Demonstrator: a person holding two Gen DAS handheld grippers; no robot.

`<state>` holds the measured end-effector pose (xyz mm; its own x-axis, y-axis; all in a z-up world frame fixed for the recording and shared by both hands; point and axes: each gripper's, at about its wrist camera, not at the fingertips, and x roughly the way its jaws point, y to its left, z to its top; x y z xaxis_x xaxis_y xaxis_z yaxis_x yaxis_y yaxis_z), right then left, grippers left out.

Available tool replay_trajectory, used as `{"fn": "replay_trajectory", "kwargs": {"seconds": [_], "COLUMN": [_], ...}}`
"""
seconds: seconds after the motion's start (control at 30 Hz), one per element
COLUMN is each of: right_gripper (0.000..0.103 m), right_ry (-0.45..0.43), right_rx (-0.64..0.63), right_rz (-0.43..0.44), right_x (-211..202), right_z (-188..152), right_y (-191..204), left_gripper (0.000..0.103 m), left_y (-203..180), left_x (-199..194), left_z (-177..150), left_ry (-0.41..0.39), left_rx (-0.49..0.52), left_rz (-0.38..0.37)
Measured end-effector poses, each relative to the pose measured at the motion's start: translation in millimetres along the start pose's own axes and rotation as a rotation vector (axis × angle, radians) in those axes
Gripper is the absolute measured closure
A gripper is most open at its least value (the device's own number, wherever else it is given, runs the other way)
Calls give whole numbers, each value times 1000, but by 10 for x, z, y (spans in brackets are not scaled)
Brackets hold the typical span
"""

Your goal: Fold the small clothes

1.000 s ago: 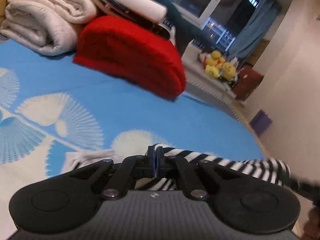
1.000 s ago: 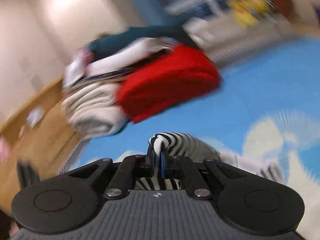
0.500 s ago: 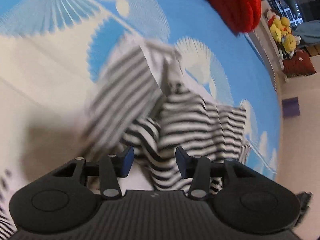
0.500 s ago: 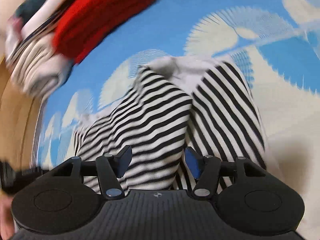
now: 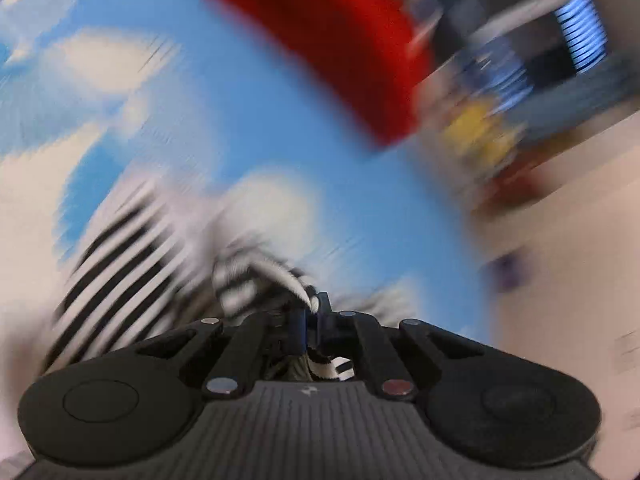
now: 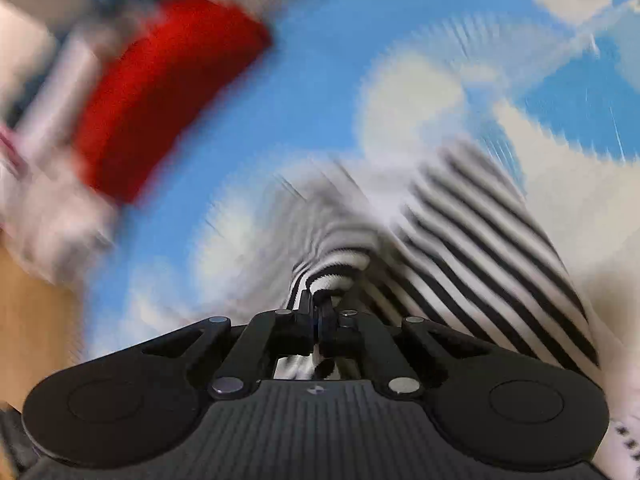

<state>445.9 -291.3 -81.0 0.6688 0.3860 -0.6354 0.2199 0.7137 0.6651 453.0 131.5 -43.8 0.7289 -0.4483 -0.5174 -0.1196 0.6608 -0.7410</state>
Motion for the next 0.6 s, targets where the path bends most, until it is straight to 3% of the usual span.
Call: {"fn": "replay_trajectory", "kwargs": {"seconds": [0.07, 0.1, 0.13, 0.2, 0.27, 0.3, 0.33, 0.37, 0.43, 0.53, 0.6], "right_gripper": [102, 102, 102, 102, 102, 102, 101, 100, 97, 97, 97], "right_ry": [-139, -197, -202, -104, 101, 216, 297, 358, 355, 197, 73], "right_rx": [-83, -123, -130, -99, -92, -80, -59, -44, -40, -147, -238], "right_rz": [135, 188, 202, 121, -72, -180, -238, -268, -307, -291, -265], "right_x": [-391, -562, -627, -547, -271, -111, -6, 78, 82, -140, -286], "right_z": [57, 41, 20, -67, -222, -330, -423, -496, -504, -379, -344], "right_y": [232, 300, 310, 210, 68, -45, -150, -234, -272, -69, 109], "left_gripper": [99, 99, 99, 98, 94, 94, 94, 94, 89, 84, 84], "left_y": [-118, -101, -36, 250, 612, 731, 806, 810, 660, 320, 156], "left_x": [-182, -189, -129, 103, 329, 357, 335, 292, 156, 21, 88], "left_z": [58, 65, 60, -8, -160, -200, -198, -158, -35, -5, -79], "left_ry": [-64, -45, 11, 195, 389, 412, 399, 380, 298, 160, 197], "left_rx": [77, 86, 75, 11, -36, -56, -88, -103, -49, 104, 169], "left_rz": [-84, -77, -33, 148, 428, 517, 539, 518, 483, 396, 262]}}
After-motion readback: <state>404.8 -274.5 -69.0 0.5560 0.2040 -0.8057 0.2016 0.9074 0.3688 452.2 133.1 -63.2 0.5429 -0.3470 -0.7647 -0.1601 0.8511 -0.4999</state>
